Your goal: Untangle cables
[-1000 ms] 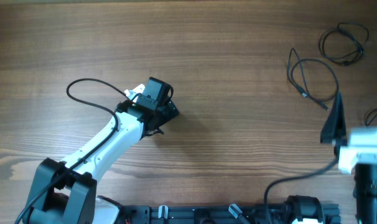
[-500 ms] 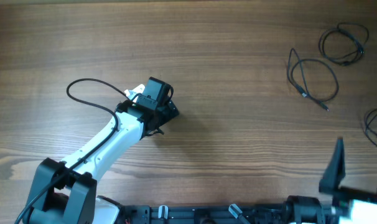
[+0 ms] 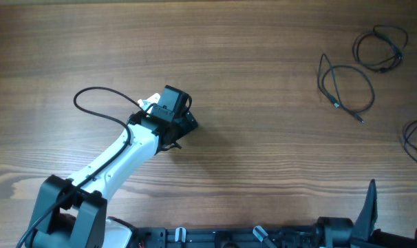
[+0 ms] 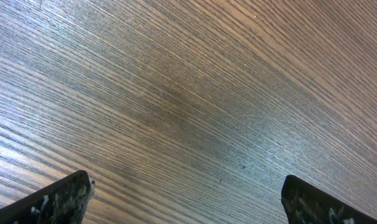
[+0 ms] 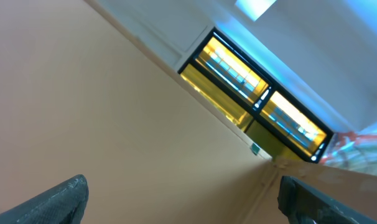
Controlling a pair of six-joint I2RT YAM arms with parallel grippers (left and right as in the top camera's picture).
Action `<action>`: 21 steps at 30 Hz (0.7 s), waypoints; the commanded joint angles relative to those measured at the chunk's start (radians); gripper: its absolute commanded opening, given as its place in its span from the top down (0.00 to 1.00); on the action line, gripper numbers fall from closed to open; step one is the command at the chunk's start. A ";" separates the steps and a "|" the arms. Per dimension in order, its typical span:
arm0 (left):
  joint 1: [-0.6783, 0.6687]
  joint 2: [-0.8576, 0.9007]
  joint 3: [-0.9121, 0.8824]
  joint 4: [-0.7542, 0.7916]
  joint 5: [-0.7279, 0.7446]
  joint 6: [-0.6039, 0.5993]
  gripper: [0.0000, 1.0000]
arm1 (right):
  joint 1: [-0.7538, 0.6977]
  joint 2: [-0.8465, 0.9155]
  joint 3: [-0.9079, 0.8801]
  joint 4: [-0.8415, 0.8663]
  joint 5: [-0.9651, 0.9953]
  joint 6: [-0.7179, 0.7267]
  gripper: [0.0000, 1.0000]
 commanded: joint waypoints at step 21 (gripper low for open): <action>0.003 -0.009 0.005 0.000 -0.017 -0.008 0.00 | 0.005 0.005 -0.511 0.156 -0.089 0.939 0.00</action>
